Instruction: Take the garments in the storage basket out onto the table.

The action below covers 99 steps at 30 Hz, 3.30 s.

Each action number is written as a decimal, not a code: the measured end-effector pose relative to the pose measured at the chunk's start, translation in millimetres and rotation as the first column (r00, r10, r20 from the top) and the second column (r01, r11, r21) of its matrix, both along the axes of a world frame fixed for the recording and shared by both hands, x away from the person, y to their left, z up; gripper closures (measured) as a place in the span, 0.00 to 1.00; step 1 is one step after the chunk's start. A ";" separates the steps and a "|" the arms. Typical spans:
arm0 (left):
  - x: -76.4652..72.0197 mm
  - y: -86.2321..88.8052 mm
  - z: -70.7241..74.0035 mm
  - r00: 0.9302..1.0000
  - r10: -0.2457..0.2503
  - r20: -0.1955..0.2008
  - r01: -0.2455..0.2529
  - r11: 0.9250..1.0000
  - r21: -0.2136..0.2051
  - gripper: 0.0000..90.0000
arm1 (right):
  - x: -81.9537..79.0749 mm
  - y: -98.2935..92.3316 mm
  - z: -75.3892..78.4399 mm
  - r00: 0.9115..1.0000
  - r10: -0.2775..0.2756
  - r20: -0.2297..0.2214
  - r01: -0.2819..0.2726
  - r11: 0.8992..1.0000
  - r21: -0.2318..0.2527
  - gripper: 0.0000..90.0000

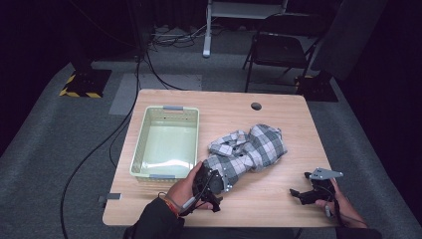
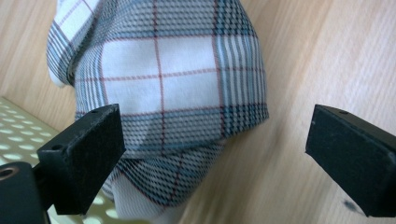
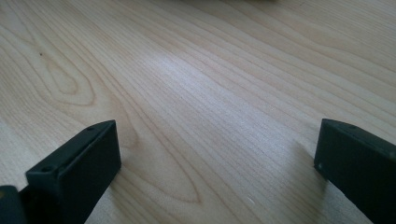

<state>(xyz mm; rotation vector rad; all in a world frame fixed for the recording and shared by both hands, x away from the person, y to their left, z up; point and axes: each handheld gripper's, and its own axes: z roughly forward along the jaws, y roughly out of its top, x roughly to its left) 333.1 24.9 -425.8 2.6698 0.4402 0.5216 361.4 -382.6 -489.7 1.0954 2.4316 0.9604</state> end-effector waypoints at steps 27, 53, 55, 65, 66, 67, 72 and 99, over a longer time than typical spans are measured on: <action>-21.6 44.3 -10.2 1.000 0.000 0.009 0.000 0.998 -0.061 0.05 | 0.0 0.0 0.0 1.000 -0.001 0.000 0.001 1.000 0.000 0.01; -28.7 90.5 -33.1 0.993 0.107 -0.054 -0.113 0.987 -0.119 0.07 | -0.2 0.1 0.0 1.000 -0.003 0.000 0.003 1.000 0.000 0.01; -27.7 95.1 -35.6 0.991 0.120 -0.062 -0.127 0.983 -0.132 0.07 | -0.2 0.1 0.0 1.000 -0.003 0.000 0.003 1.000 0.000 0.01; -23.9 115.1 -48.0 0.979 0.177 -0.106 -0.193 0.966 -0.172 0.07 | -0.2 0.1 0.0 1.000 -0.003 0.000 0.003 1.000 0.000 0.01; -23.8 116.5 -49.3 0.978 0.179 -0.108 -0.195 0.966 -0.168 0.07 | -0.2 0.1 0.0 1.000 -0.003 0.000 0.003 1.000 0.000 0.01; -23.7 118.1 -50.5 0.977 0.184 -0.109 -0.201 0.965 -0.170 0.07 | -0.2 0.0 0.0 1.000 -0.002 0.000 0.002 1.000 0.000 0.01; -22.4 128.2 -53.8 0.969 0.203 -0.138 -0.229 0.951 -0.206 0.08 | -0.2 0.0 0.0 1.000 -0.001 0.000 0.001 1.000 0.000 0.01; -23.5 173.4 -74.7 0.955 0.235 -0.184 -0.289 0.876 -0.386 0.01 | -0.4 0.0 0.0 1.000 -0.001 0.000 0.001 1.000 0.000 0.01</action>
